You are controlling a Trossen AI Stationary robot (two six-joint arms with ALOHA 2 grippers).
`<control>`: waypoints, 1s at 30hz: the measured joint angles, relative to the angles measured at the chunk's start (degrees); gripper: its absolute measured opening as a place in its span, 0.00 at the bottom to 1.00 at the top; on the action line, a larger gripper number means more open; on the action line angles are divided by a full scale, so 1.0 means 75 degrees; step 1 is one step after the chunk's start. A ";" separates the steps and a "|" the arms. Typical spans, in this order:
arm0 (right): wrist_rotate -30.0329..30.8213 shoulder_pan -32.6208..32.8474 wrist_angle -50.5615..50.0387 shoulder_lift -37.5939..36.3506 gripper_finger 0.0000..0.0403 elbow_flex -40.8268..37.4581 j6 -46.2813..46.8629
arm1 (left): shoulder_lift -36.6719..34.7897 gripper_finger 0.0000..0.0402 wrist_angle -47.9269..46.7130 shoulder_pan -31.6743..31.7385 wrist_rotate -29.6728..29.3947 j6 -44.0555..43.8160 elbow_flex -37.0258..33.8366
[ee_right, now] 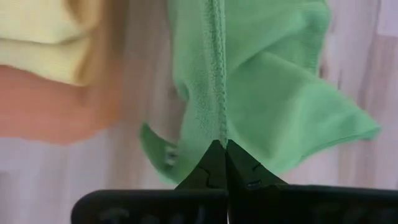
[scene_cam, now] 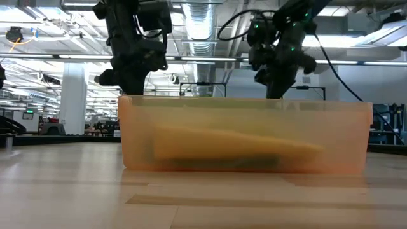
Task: Fold microfiber towels
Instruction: Fold the green towel
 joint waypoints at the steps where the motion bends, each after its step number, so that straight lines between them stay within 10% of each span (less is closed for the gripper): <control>1: 0.0113 -0.0043 0.0072 0.0078 0.00 -0.0003 -0.0084 | 0.0000 0.00 -0.0006 0.0049 -0.0076 -0.0053 0.0000; 22: 0.0757 -0.0486 0.1068 0.1186 0.01 0.0385 -0.0649 | 0.1219 0.00 0.0158 0.0426 -0.0845 -0.0429 0.0006; 30: 0.0959 -0.0499 0.1068 0.1183 0.15 0.0385 -0.0816 | 0.1268 0.01 0.0082 0.0670 -0.1339 -0.0973 -0.0011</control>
